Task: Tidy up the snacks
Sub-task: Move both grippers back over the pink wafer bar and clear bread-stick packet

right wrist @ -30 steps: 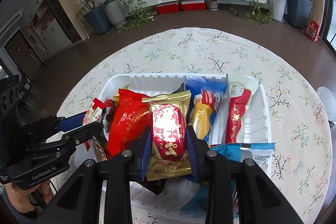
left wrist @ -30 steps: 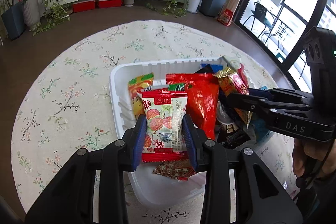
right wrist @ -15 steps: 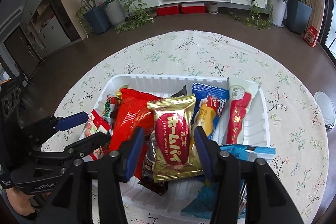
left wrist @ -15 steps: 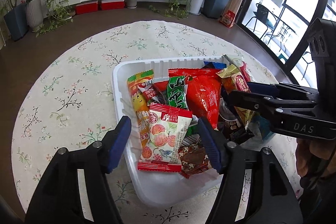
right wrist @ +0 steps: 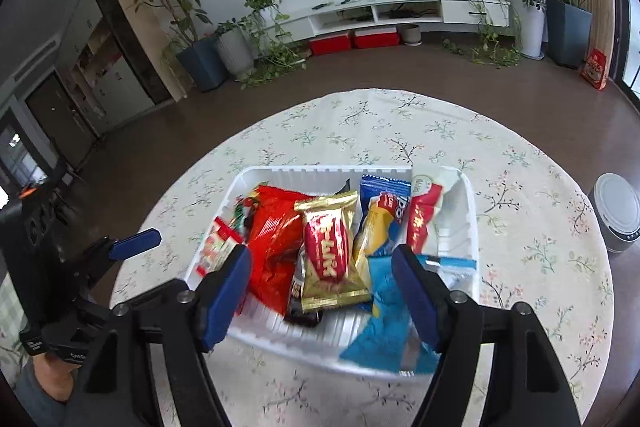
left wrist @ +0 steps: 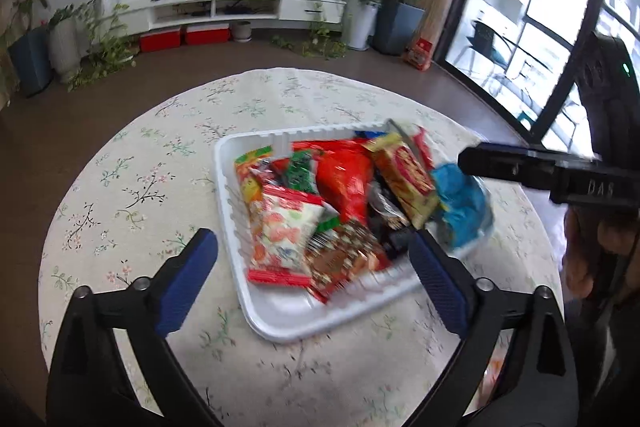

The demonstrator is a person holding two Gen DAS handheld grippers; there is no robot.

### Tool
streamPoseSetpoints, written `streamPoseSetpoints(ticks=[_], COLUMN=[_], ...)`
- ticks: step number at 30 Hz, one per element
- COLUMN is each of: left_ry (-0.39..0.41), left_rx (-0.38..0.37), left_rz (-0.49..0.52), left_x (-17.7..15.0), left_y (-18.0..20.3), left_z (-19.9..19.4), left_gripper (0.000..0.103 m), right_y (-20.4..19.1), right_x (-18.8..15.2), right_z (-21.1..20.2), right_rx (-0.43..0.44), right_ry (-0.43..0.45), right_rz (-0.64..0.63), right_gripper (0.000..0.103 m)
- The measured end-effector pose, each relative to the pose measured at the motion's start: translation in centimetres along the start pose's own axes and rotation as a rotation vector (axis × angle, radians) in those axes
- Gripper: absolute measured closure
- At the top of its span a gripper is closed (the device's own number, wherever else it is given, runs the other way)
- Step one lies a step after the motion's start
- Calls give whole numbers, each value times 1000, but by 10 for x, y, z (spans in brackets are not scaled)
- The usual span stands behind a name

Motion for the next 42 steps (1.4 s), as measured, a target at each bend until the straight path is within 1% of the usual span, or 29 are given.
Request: streamPoseSetpoints(ticks=[1, 2, 3, 5, 7, 8, 11, 14, 16, 17, 19, 20, 21, 22, 23, 25, 27, 28, 30, 32, 35, 39, 42], left_ry=[6, 15, 24, 35, 30, 7, -81, -109, -128, -148, -188, -208, -219, -229, -244, -259, -291, -308, -343, -360, -381, -406, -434], left_rx=[-15, -43, -66, -136, -179, -207, -303, -354, -374, -392, -414, -412, -399, -385, -391, -409, -433, -431, -399, -381, -390, -374, -368], left_rz=[39, 105, 165, 322, 454, 522, 675, 842, 942, 982, 1049, 1087, 1116, 1135, 1140, 1120, 1104, 1108, 1142, 1168, 1149, 1144, 1110], left_x=[-5, -11, -17, -35, -54, -64, -88, -113, -128, -135, -147, -152, -157, -160, -161, -159, -156, -154, -158, -163, -162, -164, -161], left_y=[7, 21, 33, 67, 97, 114, 160, 202, 226, 235, 250, 256, 261, 265, 267, 269, 268, 267, 268, 268, 265, 261, 259], left_z=[-7, -13, -18, -30, -37, -40, -48, -52, -49, -47, -41, -36, -32, -27, -23, -17, -10, -7, 4, 7, 10, 13, 18], left_gripper=[3, 0, 0, 0, 0, 0, 0, 1, 1, 2, 9, 15, 17, 17, 20, 29, 50, 52, 54, 54, 54, 54, 54], right_y=[3, 6, 11, 20, 30, 35, 46, 56, 60, 62, 66, 66, 67, 69, 72, 74, 77, 78, 80, 81, 82, 81, 76], right_x=[-4, -9, -17, -30, -48, -54, -80, -102, -116, -121, -128, -132, -135, -137, -139, -141, -142, -142, -143, -145, -146, -149, -152], right_z=[-10, -18, -29, -43, -58, -63, -79, -92, -99, -103, -110, -112, -115, -117, -119, -121, -122, -122, -121, -122, -121, -116, -113], right_rx=[8, 12, 22, 39, 51, 62, 76, 73, 80, 86, 95, 99, 104, 107, 111, 123, 138, 143, 150, 156, 165, 166, 160], right_ry=[7, 14, 21, 24, 18, 10, -17, -44, -53, -53, -42, -36, -29, -23, -17, -5, 4, 5, 2, 5, 9, -12, -29], right_rz=[-9, -17, -28, -32, -26, -24, -35, -30, -19, -14, -1, 5, 10, 14, 19, 32, 45, 47, 50, 53, 56, 54, 38], right_gripper=[22, 22, 22, 21, 21, 21, 21, 21, 21, 21, 21, 21, 21, 21, 21, 21, 21, 21, 22, 22, 23, 26, 28])
Point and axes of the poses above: each gripper's, at about its wrist camera, not at the fingertips, and z roughly the way its jaws point, y to its right, x to its top, the point moved 1 cm from there along z, roughly the way its jaws point, and after that the axes turned 1 degree about z, right-handed, at the moved point
